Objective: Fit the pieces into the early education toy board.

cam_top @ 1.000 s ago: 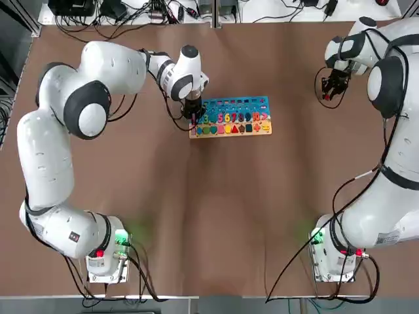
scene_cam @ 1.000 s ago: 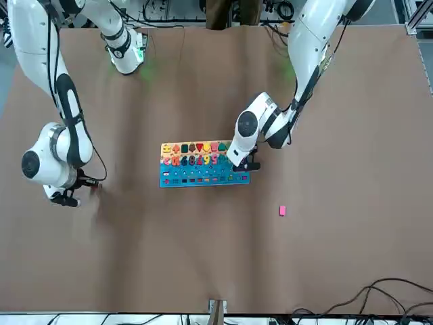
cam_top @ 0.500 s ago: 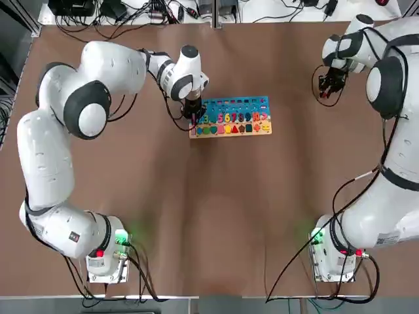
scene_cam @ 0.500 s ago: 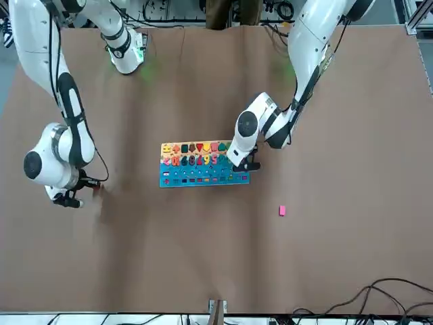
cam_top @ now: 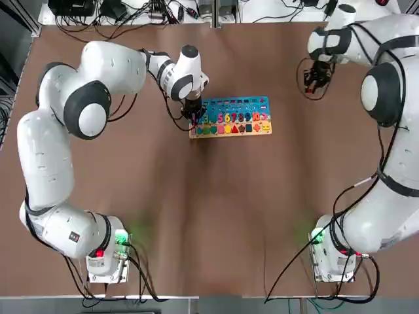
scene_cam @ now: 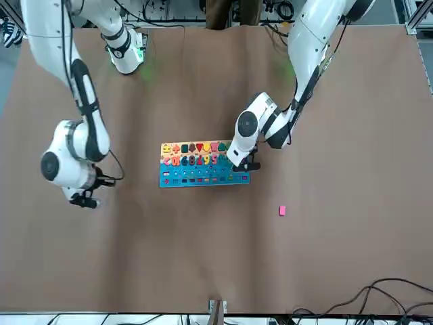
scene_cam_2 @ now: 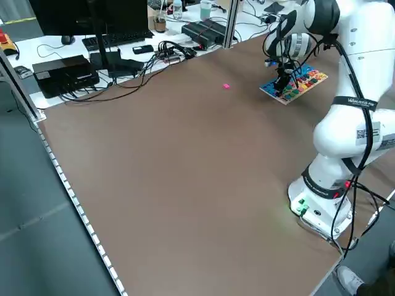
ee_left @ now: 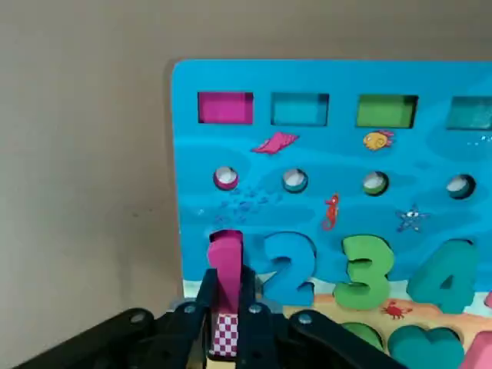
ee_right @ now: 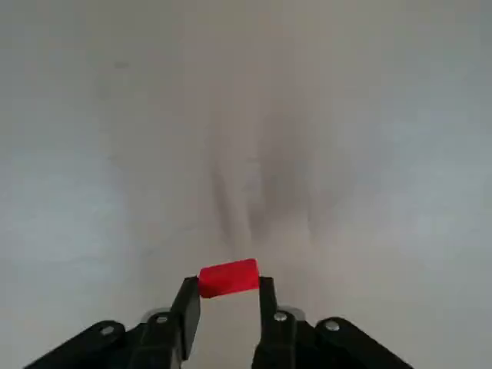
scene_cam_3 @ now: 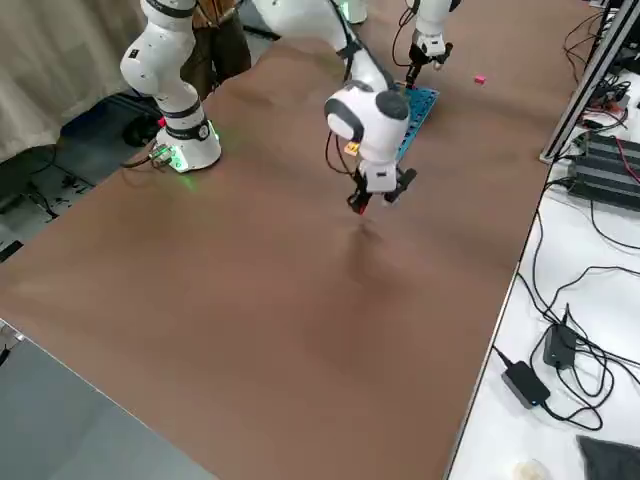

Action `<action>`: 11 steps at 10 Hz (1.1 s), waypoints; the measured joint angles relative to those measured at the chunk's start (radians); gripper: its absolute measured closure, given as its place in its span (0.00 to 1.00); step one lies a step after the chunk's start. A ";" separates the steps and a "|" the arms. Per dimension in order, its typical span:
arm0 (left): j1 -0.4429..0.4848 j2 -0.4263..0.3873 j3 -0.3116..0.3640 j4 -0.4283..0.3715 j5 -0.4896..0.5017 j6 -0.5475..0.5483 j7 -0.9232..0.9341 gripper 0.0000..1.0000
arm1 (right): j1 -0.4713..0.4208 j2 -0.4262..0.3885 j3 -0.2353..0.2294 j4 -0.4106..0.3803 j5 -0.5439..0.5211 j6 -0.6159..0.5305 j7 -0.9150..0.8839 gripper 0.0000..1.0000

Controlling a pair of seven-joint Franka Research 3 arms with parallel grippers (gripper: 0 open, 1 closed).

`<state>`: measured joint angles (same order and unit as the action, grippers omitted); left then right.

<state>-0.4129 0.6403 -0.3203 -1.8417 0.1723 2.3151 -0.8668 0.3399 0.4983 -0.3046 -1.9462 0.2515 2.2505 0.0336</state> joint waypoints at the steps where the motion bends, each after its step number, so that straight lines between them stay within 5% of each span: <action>1: 0.000 0.000 0.000 0.000 0.000 0.000 0.000 0.86 | 0.046 0.000 0.001 0.002 0.000 0.000 0.037 0.64; 8: 0.001 0.000 -0.001 0.000 0.000 -0.001 -0.001 0.86 | 0.366 0.004 0.005 0.005 0.144 0.037 0.133 0.64; 11: 0.001 0.000 -0.002 0.000 0.000 -0.001 -0.001 0.86 | 0.408 0.028 0.002 0.000 0.146 0.079 0.188 0.64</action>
<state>-0.4119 0.6403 -0.3220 -1.8418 0.1724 2.3139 -0.8680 0.7480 0.5265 -0.3025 -1.9462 0.3972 2.3297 0.2220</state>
